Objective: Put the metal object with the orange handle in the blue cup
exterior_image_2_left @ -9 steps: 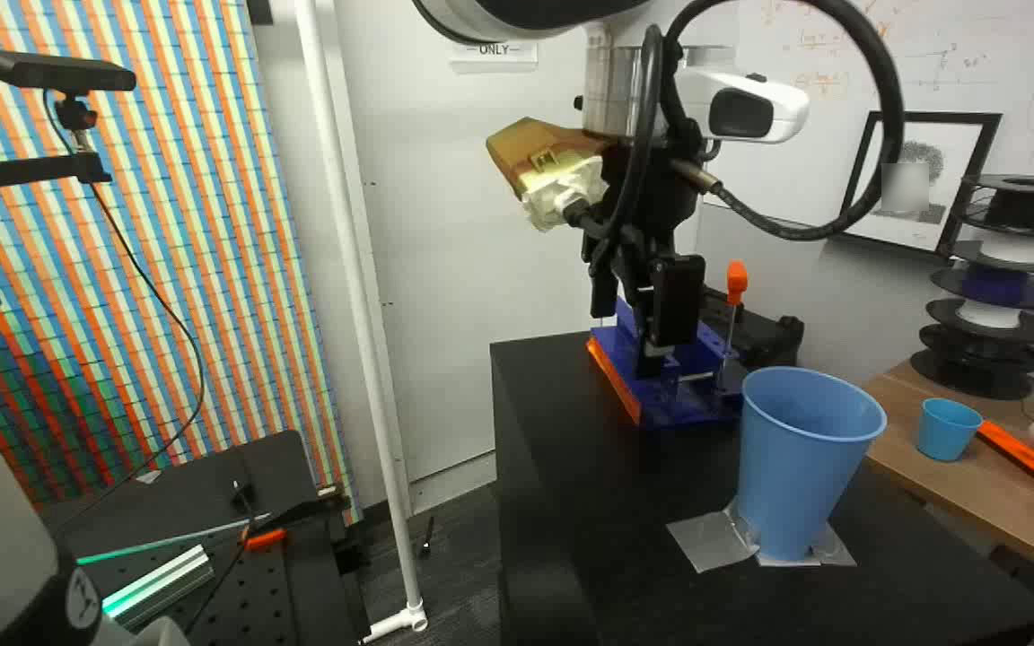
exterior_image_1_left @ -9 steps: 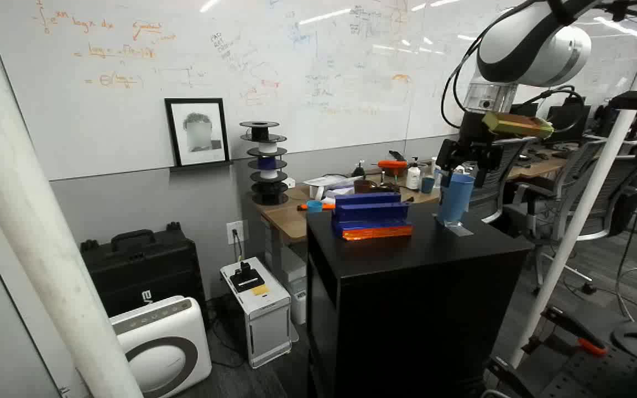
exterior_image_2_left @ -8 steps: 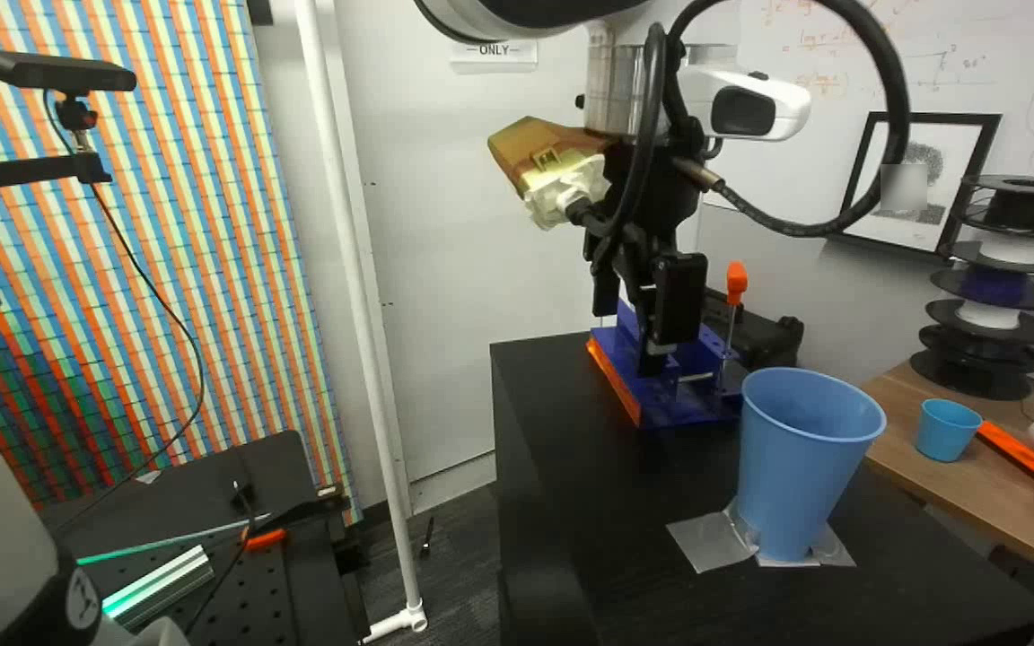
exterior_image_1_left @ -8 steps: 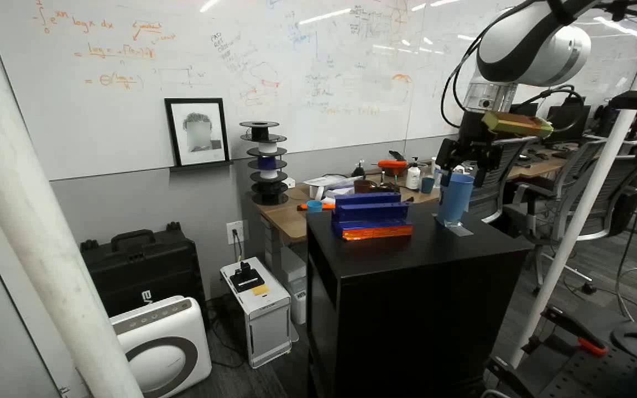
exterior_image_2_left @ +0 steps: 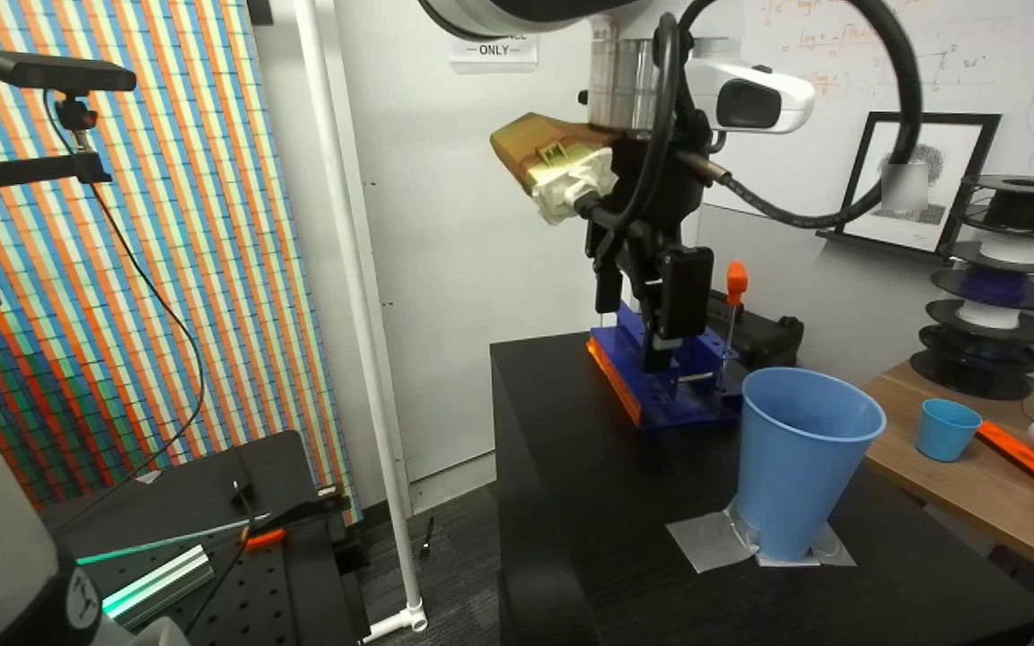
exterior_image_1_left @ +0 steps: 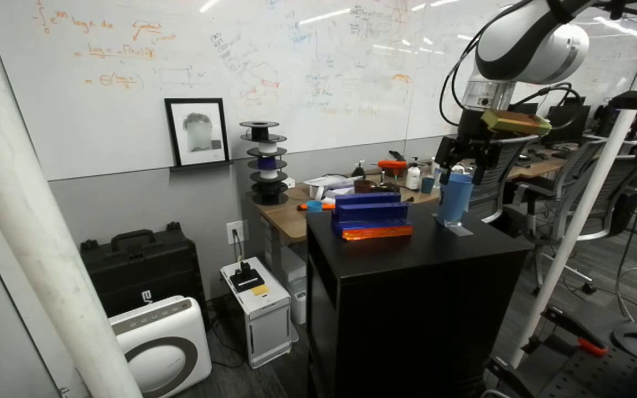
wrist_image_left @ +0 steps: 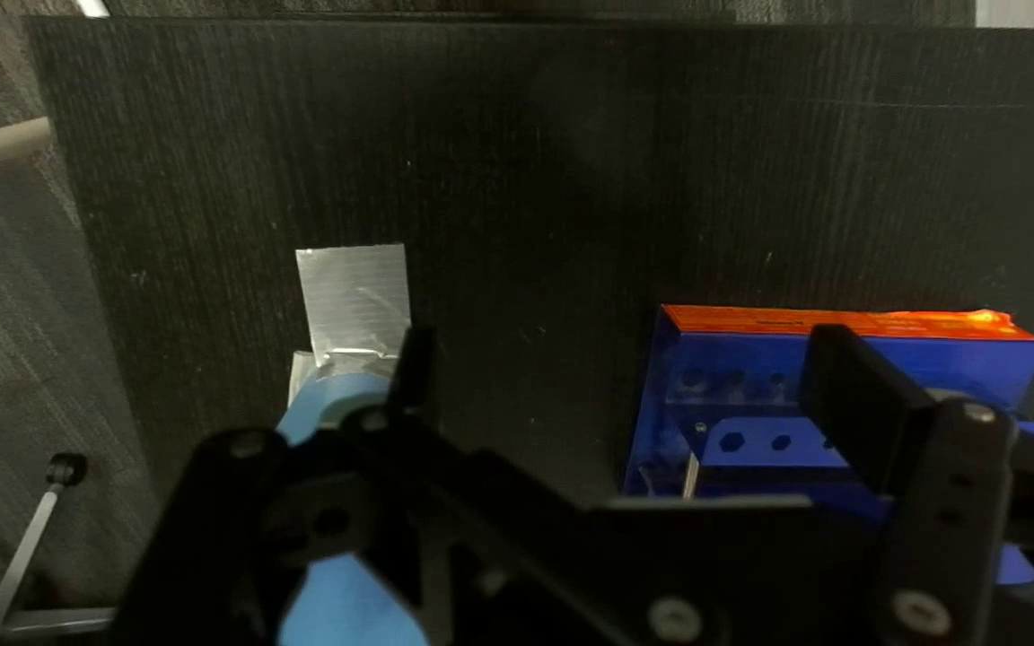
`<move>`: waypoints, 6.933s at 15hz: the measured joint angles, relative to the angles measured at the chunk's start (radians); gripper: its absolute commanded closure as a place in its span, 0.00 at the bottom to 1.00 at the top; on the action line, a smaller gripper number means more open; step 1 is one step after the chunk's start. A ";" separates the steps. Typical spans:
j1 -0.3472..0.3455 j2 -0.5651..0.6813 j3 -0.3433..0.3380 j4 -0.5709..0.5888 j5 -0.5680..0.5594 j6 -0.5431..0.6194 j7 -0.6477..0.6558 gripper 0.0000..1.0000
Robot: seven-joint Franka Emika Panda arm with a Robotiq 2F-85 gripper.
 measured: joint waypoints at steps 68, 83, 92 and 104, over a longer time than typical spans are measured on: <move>-0.012 0.211 -0.015 0.553 -0.203 -0.346 -0.089 0.91; -0.012 0.131 -0.001 0.512 -0.248 -0.379 0.089 0.92; -0.041 0.274 -0.047 0.499 -0.195 -0.368 0.087 0.54; -0.026 0.059 -0.029 0.412 -0.168 -0.190 0.047 0.00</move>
